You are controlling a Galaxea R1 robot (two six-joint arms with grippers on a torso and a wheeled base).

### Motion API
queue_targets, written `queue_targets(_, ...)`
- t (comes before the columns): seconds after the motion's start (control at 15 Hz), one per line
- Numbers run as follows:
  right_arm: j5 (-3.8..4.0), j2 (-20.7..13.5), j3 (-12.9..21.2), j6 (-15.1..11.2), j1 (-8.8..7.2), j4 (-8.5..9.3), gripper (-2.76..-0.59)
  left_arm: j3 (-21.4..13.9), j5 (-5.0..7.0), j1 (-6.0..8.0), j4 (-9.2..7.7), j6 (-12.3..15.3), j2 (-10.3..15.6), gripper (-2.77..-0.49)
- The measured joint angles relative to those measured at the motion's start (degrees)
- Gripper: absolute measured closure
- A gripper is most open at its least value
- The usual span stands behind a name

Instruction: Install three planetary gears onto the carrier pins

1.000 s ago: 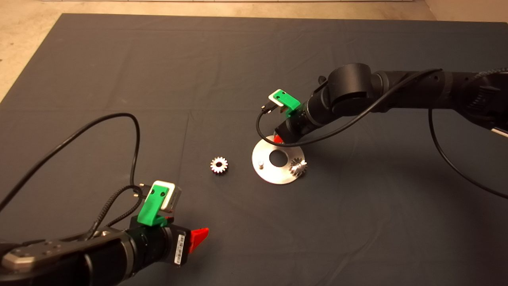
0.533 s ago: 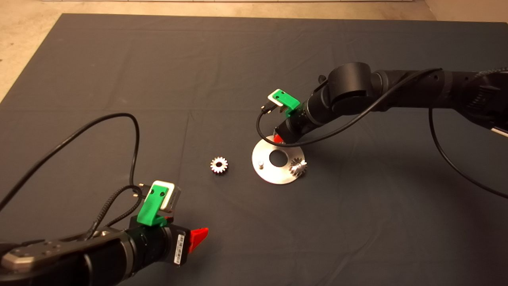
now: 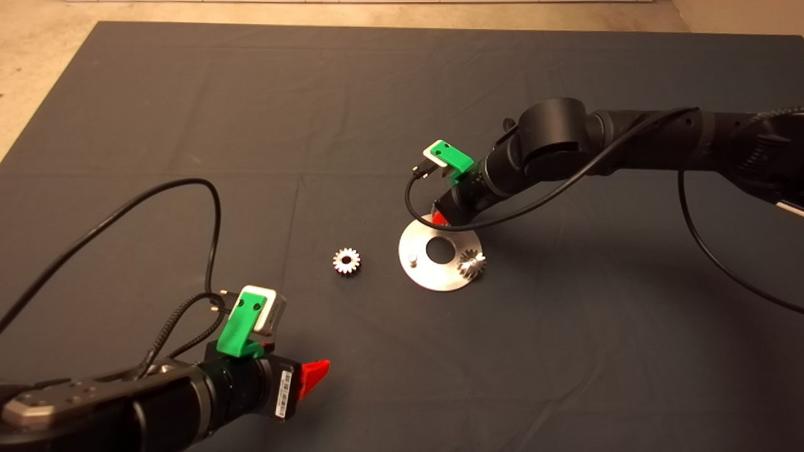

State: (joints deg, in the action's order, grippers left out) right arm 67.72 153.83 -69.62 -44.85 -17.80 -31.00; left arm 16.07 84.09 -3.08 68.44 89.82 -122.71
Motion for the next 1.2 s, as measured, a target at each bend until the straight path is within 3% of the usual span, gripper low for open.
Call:
queue_targets(1.07,-0.09,0.0,0.0,1.2,0.00,0.00,-0.97,0.0,0.02,-0.02,0.00,0.0,0.4,-2.06)
queue_targets(1.2,-0.59,0.0,-0.2,1.3,0.02,-0.02,-0.97,0.0,0.01,-0.02,0.00,0.0,0.4,-2.06)
